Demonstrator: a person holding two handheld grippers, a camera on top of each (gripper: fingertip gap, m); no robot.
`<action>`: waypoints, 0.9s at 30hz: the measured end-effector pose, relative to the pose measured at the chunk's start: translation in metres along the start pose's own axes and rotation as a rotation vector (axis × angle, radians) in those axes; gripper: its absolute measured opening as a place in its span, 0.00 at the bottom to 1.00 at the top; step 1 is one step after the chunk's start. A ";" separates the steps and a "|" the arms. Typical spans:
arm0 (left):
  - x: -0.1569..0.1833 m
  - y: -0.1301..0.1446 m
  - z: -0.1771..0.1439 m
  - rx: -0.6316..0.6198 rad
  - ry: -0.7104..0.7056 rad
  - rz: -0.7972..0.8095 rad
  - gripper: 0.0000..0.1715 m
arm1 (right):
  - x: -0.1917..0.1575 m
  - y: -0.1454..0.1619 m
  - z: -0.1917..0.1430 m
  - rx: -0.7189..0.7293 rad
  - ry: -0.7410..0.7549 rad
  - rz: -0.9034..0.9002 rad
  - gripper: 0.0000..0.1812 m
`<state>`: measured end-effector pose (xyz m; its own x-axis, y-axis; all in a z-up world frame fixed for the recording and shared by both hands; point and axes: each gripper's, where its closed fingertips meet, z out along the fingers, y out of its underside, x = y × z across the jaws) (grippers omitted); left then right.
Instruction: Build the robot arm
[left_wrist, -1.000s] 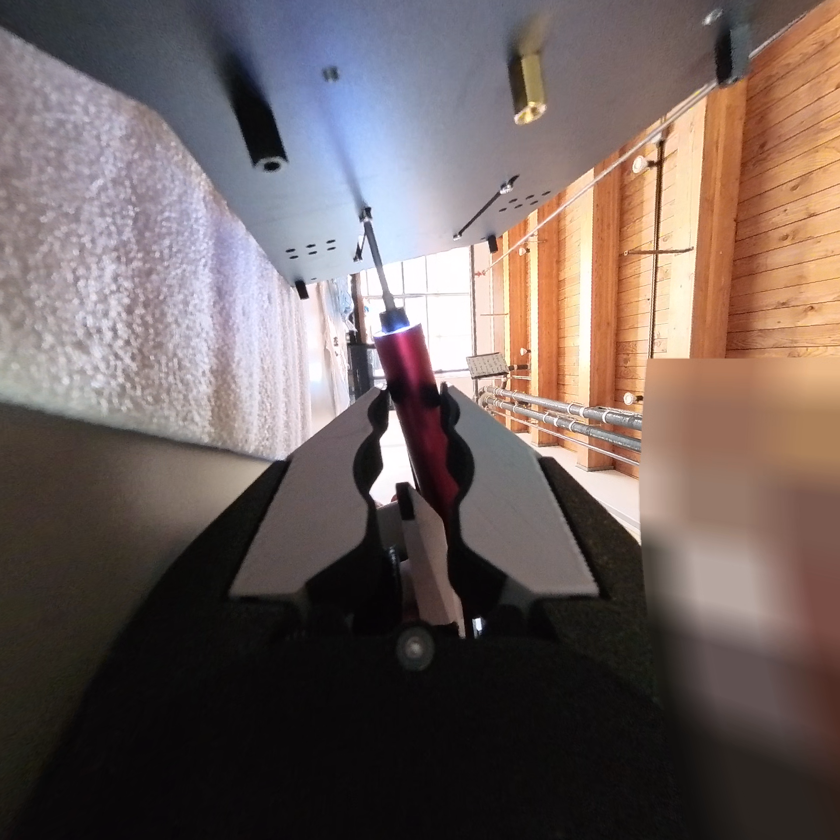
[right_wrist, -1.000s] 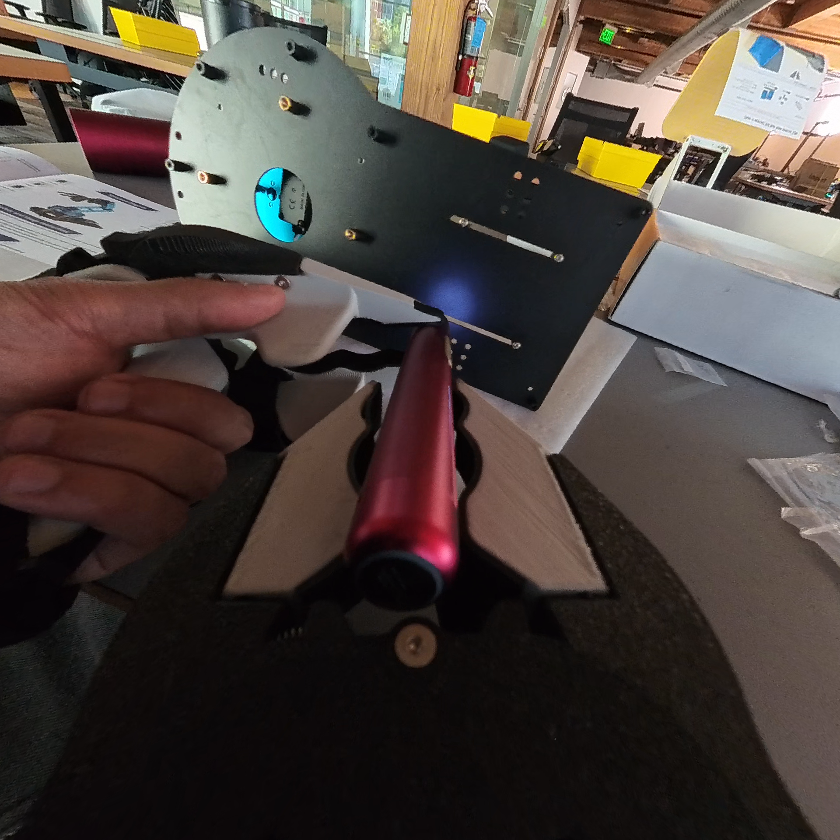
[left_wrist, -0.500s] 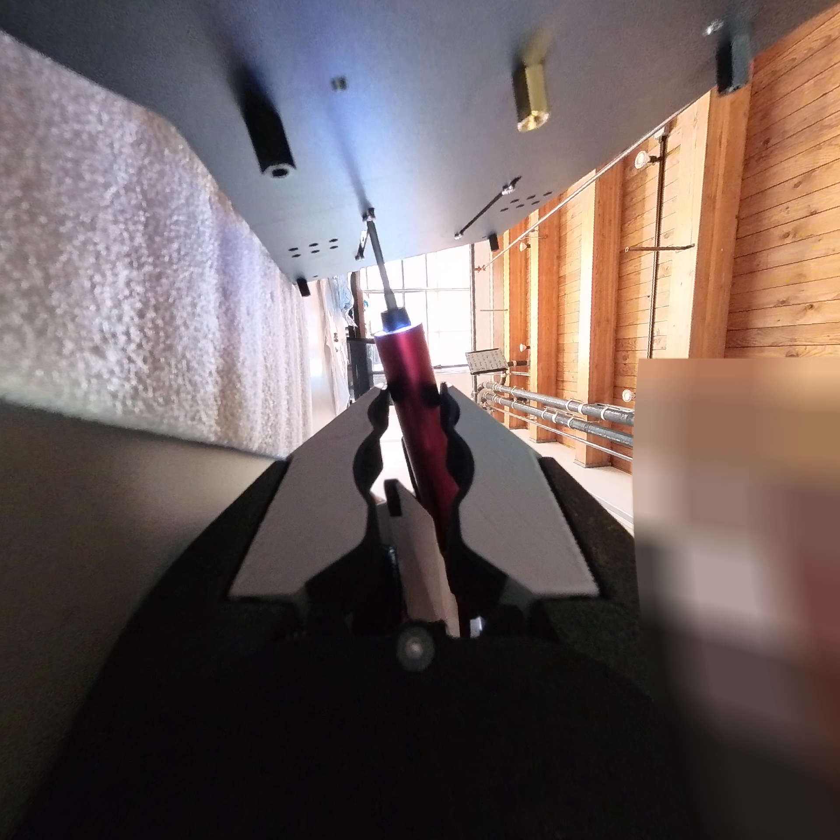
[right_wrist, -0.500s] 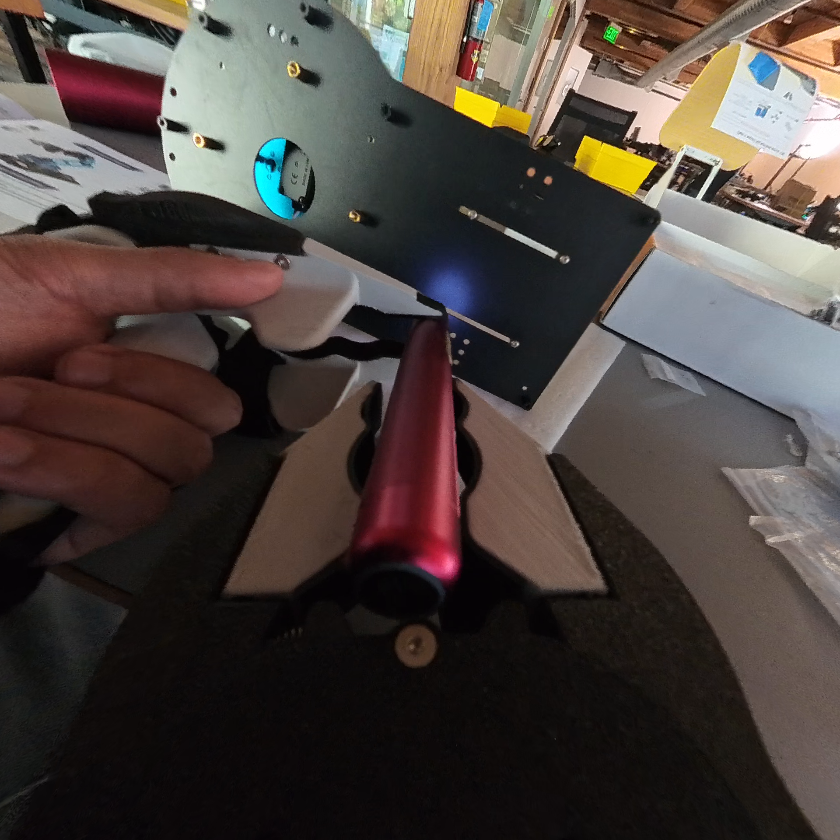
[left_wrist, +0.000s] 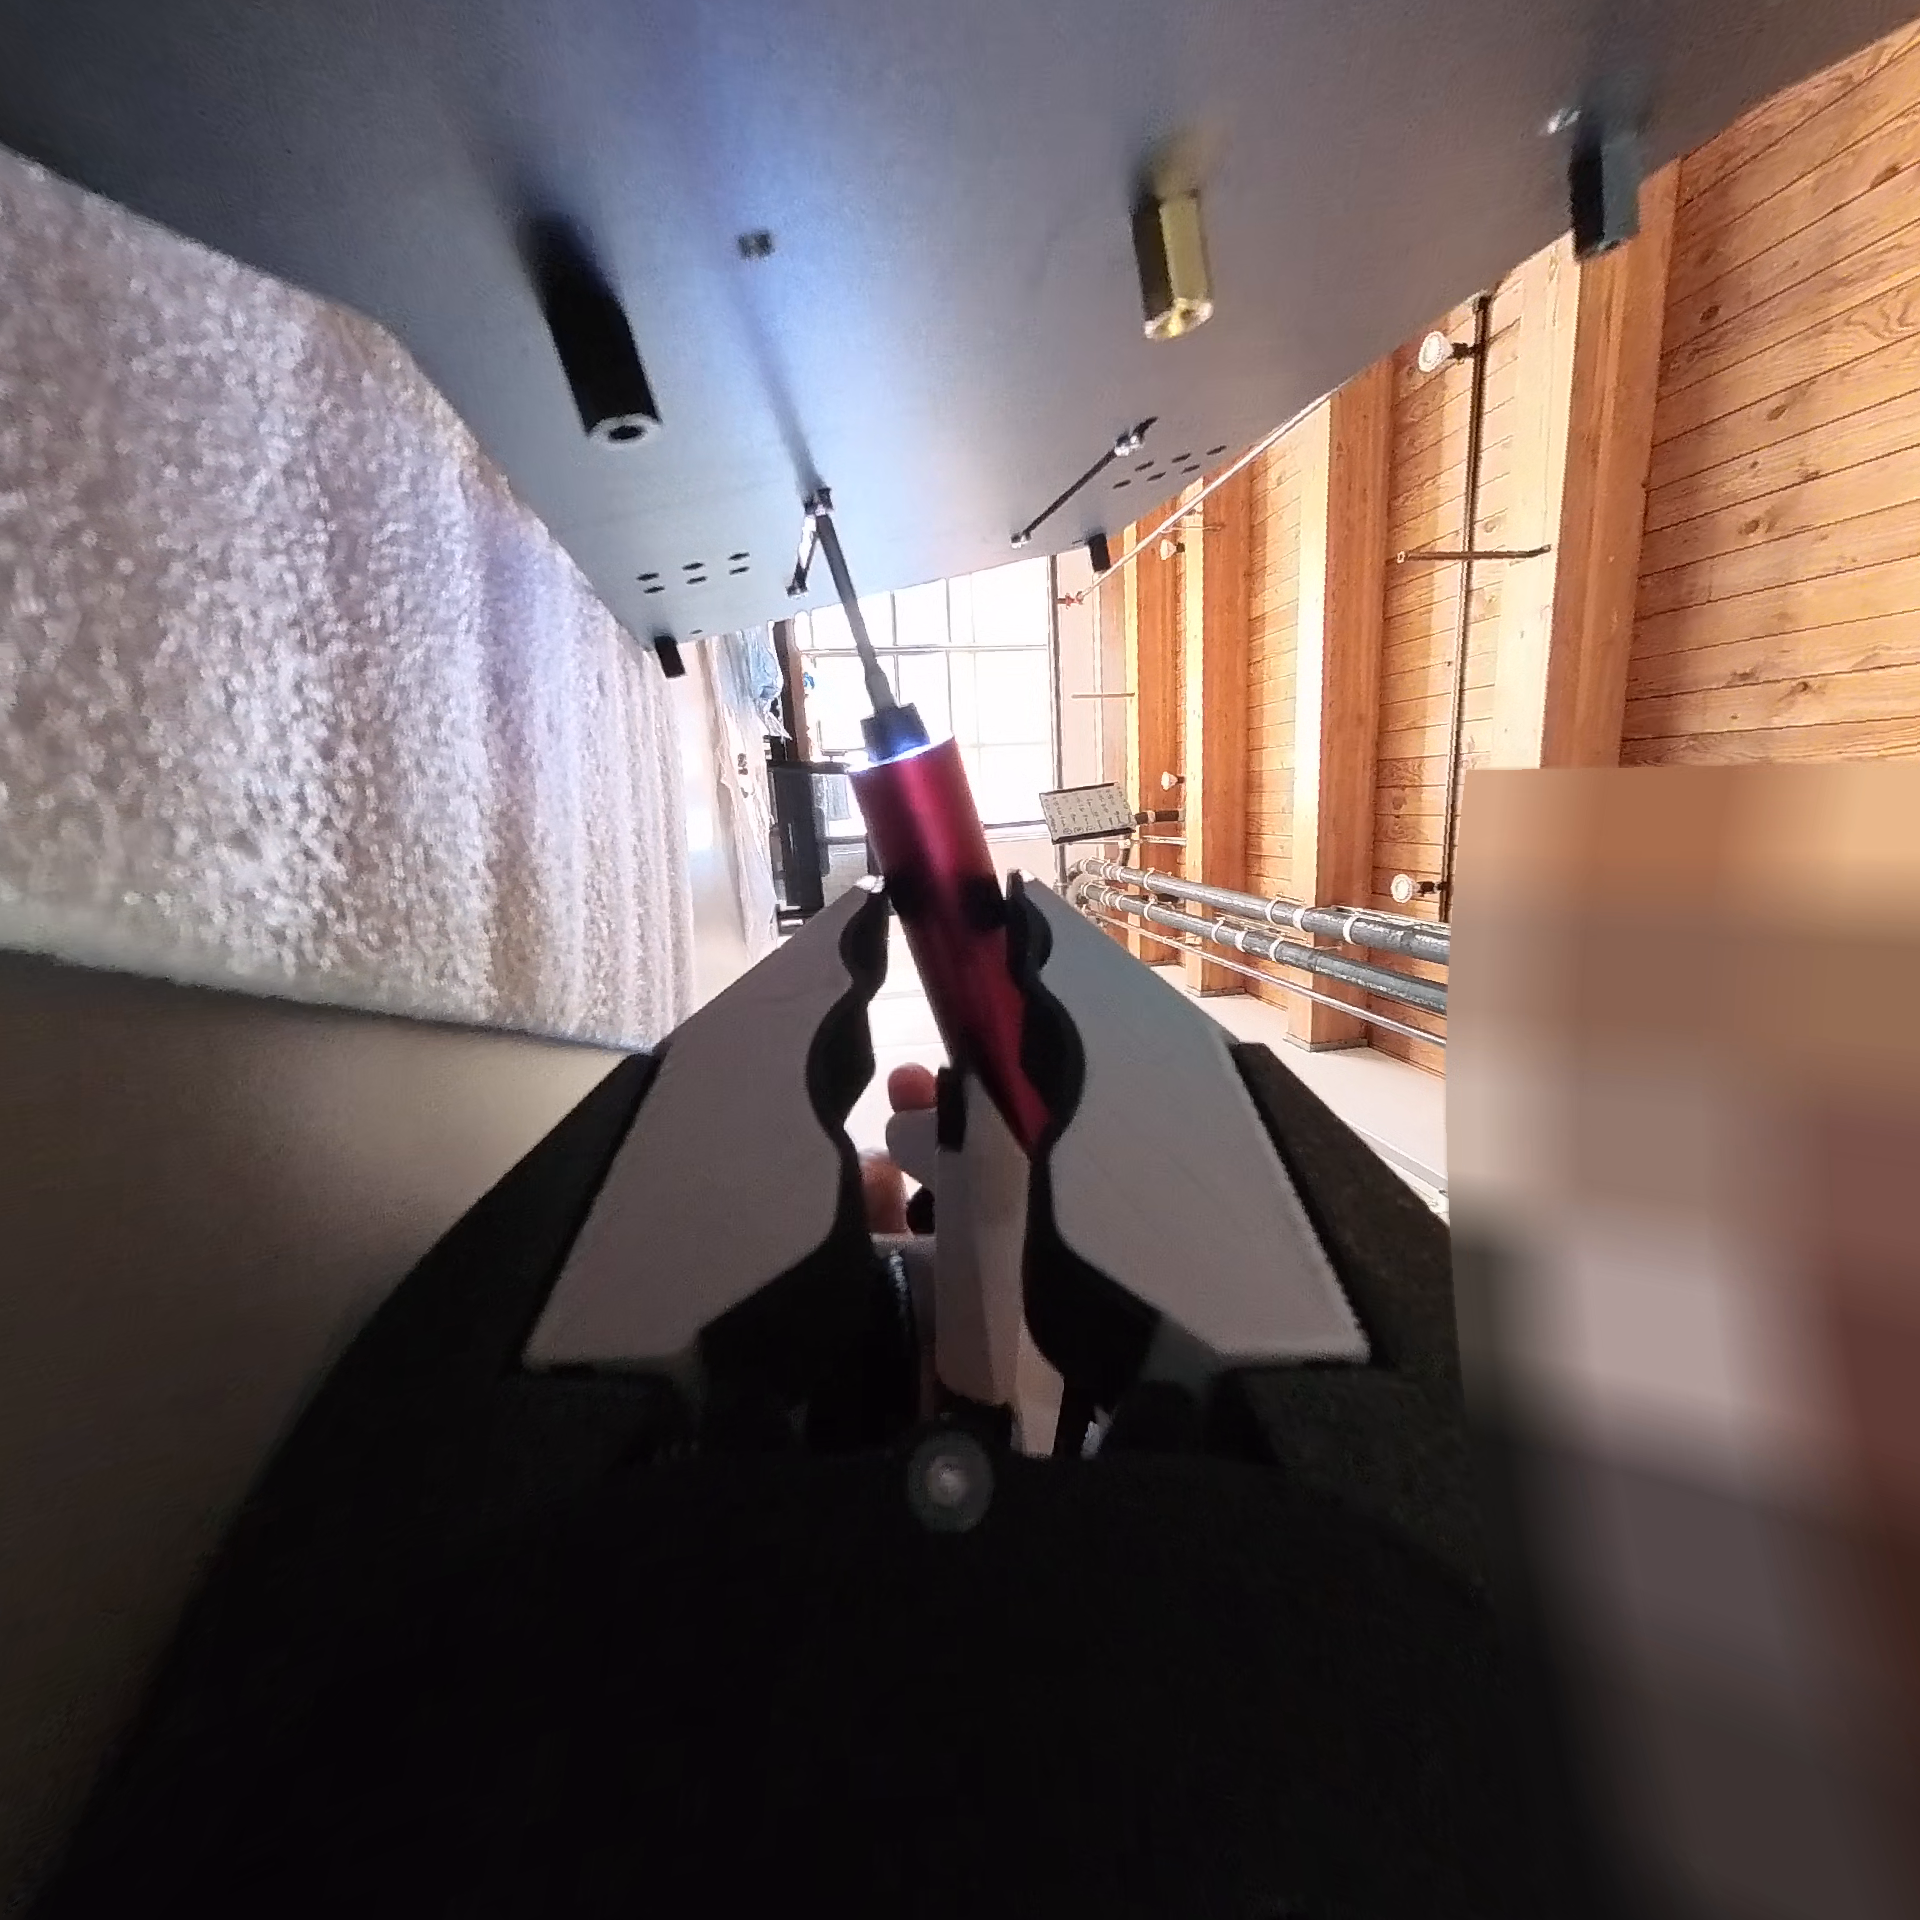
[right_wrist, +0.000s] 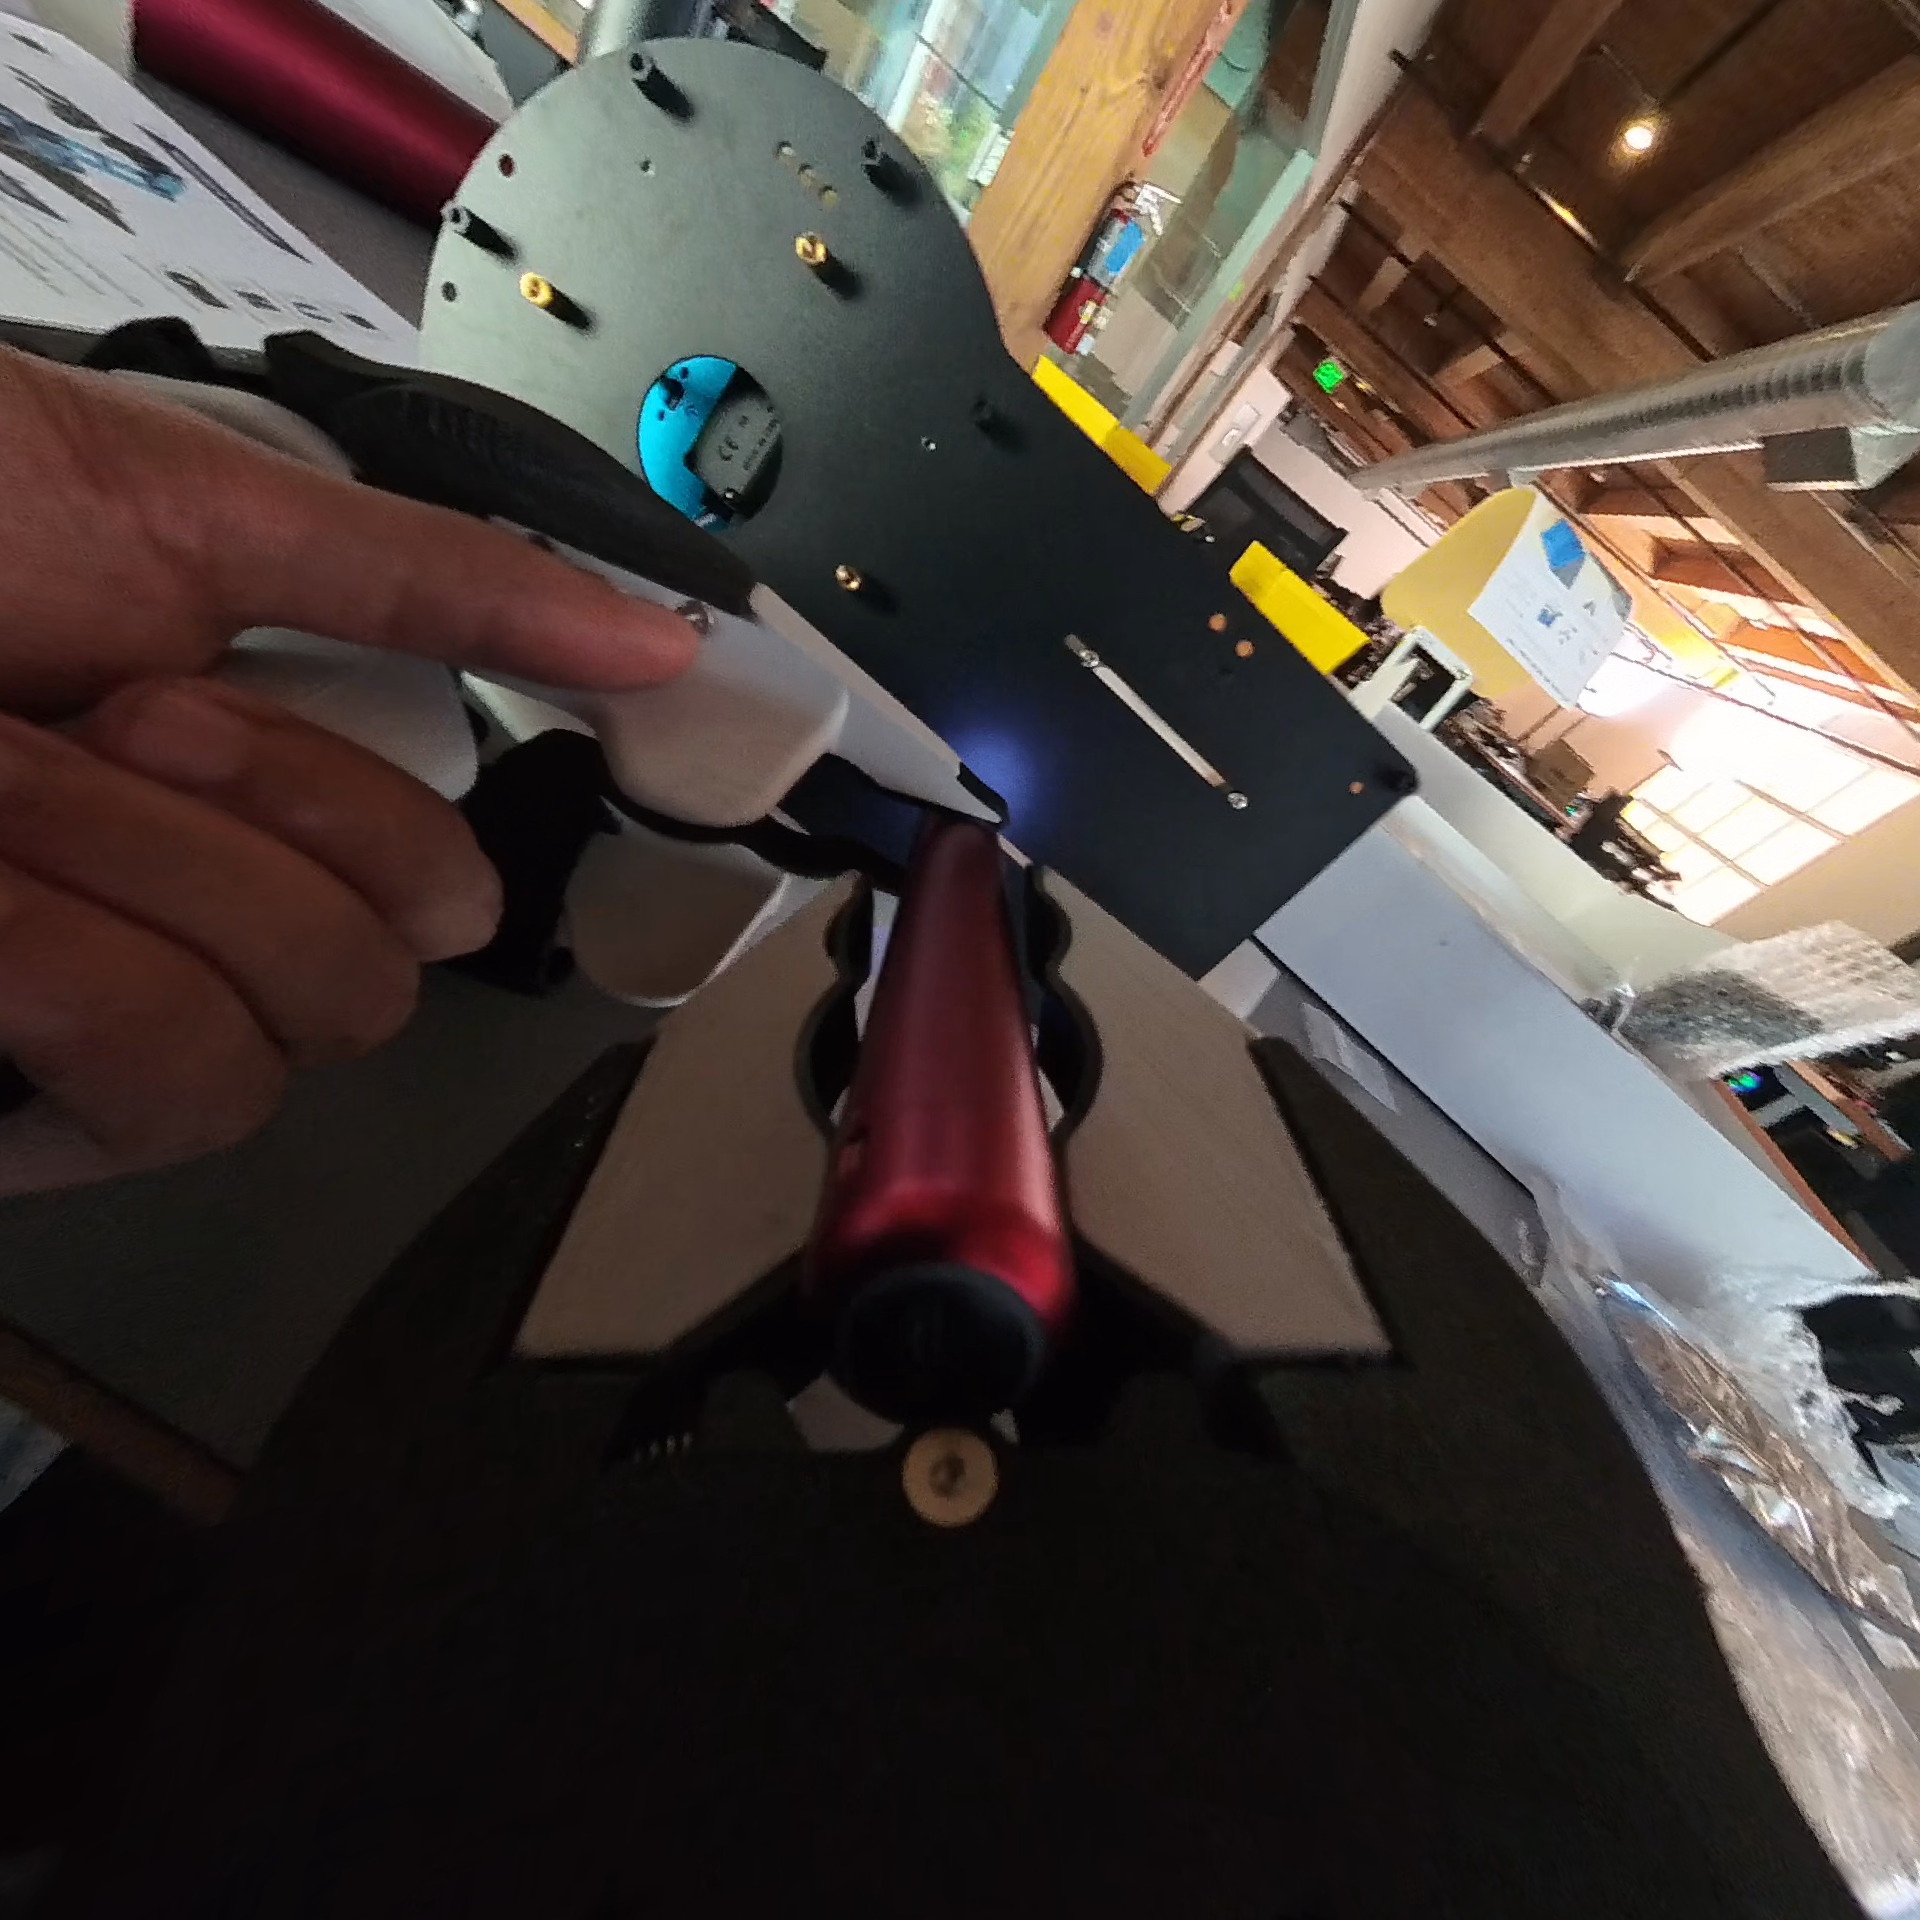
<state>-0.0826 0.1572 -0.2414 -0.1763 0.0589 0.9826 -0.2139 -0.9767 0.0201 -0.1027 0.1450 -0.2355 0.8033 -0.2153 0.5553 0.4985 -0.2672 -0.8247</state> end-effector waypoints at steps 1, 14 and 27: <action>0.000 0.000 0.000 0.001 0.002 0.000 0.12 | -0.003 0.000 0.000 0.000 -0.030 0.000 0.15; 0.000 -0.001 -0.001 -0.002 -0.003 0.000 0.12 | -0.004 -0.002 0.001 0.024 -0.013 -0.099 0.13; -0.002 0.000 -0.001 -0.012 -0.015 -0.008 0.11 | -0.015 0.007 -0.004 -0.011 -0.164 -0.031 0.24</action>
<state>-0.0837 0.1577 -0.2433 -0.1605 0.0635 0.9850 -0.2264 -0.9737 0.0259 -0.1120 0.1428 -0.2490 0.8305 -0.0505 0.5548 0.5212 -0.2814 -0.8057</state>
